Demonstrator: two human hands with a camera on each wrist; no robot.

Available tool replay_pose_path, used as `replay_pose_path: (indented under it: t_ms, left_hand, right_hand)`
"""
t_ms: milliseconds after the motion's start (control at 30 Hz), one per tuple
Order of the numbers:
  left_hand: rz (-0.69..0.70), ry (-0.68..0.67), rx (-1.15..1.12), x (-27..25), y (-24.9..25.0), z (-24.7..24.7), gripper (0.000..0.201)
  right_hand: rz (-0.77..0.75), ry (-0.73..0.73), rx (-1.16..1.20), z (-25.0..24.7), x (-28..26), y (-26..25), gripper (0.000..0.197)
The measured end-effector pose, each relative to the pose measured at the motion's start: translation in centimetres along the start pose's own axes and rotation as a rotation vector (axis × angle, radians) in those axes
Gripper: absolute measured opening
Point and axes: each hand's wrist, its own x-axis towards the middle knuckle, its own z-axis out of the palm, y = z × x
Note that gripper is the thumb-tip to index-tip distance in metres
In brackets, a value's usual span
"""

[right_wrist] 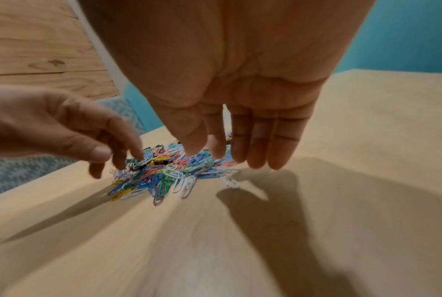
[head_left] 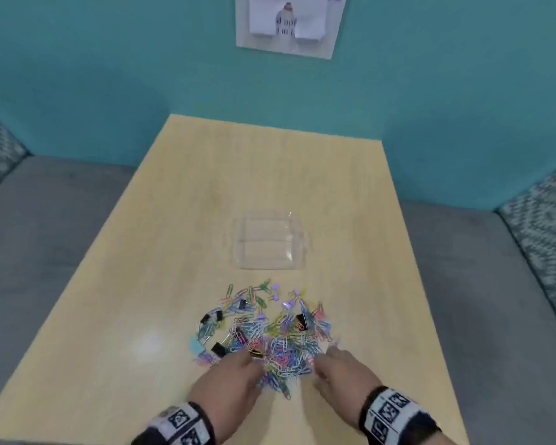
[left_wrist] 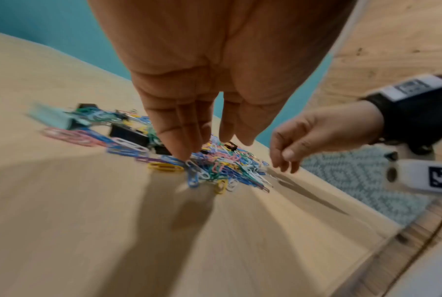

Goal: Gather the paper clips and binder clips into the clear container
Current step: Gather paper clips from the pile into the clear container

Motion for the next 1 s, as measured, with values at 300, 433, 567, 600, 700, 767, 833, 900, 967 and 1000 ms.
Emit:
replay_pose_path:
  t_ms: [300, 433, 567, 600, 700, 767, 833, 900, 967, 1000]
  left_hand:
    - [0.022, 0.023, 0.223, 3.8, 0.7, 3.1, 0.021]
    - [0.04, 0.102, 0.206, 3.3, 0.9, 3.1, 0.036]
    - [0.007, 0.11, 0.202, 4.1, 1.1, 3.0, 0.071]
    - [-0.004, 0.104, 0.201, 4.5, 1.0, 3.0, 0.078]
    - [-0.028, 0.072, 0.201, 5.6, 0.6, 3.0, 0.083]
    - [-0.028, 0.053, 0.201, 6.1, 0.1, 3.0, 0.077]
    - [-0.014, 0.045, 0.205, 6.4, -0.3, 3.1, 0.068]
    - [0.003, 0.046, 0.212, 6.4, -0.6, 3.1, 0.058]
    - [0.02, 0.056, 0.226, 6.3, -0.8, 3.0, 0.049]
    - [0.028, 0.062, 0.232, 6.3, -0.9, 3.1, 0.045]
  right_hand:
    - [-0.123, 0.177, 0.071, 1.2, 4.4, -3.0, 0.012]
    - [-0.041, 0.358, 0.115, 1.4, 3.6, -2.4, 0.023]
    - [0.172, 0.309, 0.075, 1.9, 3.1, -1.8, 0.071]
    - [0.181, 0.294, 0.061, 2.1, 3.2, -1.9, 0.077]
    - [0.139, 0.288, 0.004, 2.6, 3.8, -3.0, 0.08]
    - [0.082, 0.299, -0.021, 2.9, 4.0, -3.4, 0.076]
    - [0.019, 0.302, -0.073, 3.1, 4.3, -3.6, 0.075]
    - [-0.031, 0.311, -0.129, 3.1, 4.6, -3.7, 0.076]
    - [-0.073, 0.321, -0.169, 2.9, 4.8, -3.8, 0.076]
    - [-0.089, 0.32, -0.186, 2.9, 4.9, -3.8, 0.075]
